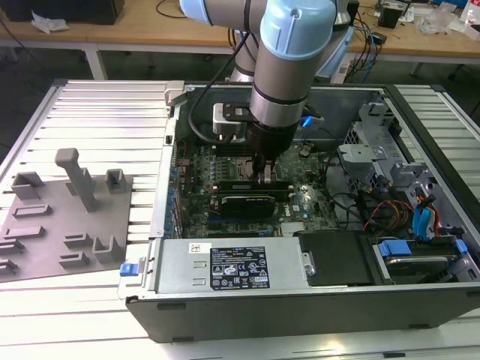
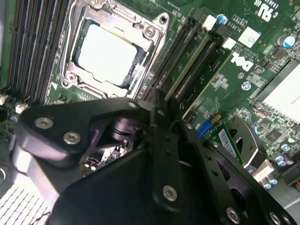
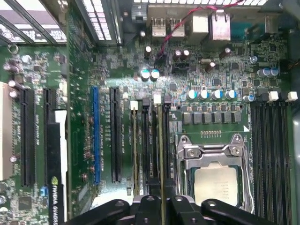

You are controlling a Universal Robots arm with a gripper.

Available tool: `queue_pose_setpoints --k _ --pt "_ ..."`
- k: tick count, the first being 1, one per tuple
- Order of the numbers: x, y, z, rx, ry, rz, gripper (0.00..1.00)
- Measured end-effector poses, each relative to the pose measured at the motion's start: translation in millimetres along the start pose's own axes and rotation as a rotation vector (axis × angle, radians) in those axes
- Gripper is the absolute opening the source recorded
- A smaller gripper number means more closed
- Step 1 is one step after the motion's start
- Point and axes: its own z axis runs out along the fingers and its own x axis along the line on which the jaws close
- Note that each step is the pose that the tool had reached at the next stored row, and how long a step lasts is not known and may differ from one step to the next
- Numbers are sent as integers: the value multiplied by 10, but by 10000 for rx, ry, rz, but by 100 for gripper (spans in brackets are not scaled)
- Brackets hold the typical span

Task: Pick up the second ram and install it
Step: 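Insert the second ram into the second slot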

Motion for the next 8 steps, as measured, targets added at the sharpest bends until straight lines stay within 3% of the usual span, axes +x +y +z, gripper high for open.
queue_pose_setpoints --k 3,5,7,8 --pt "1 1 -2 -2 6 2 27" --pt "-1 3 -30 -2 7 3 27" --pt "-8 6 -118 -2 7 3 27" --pt "-19 10 -197 -2 14 3 27"
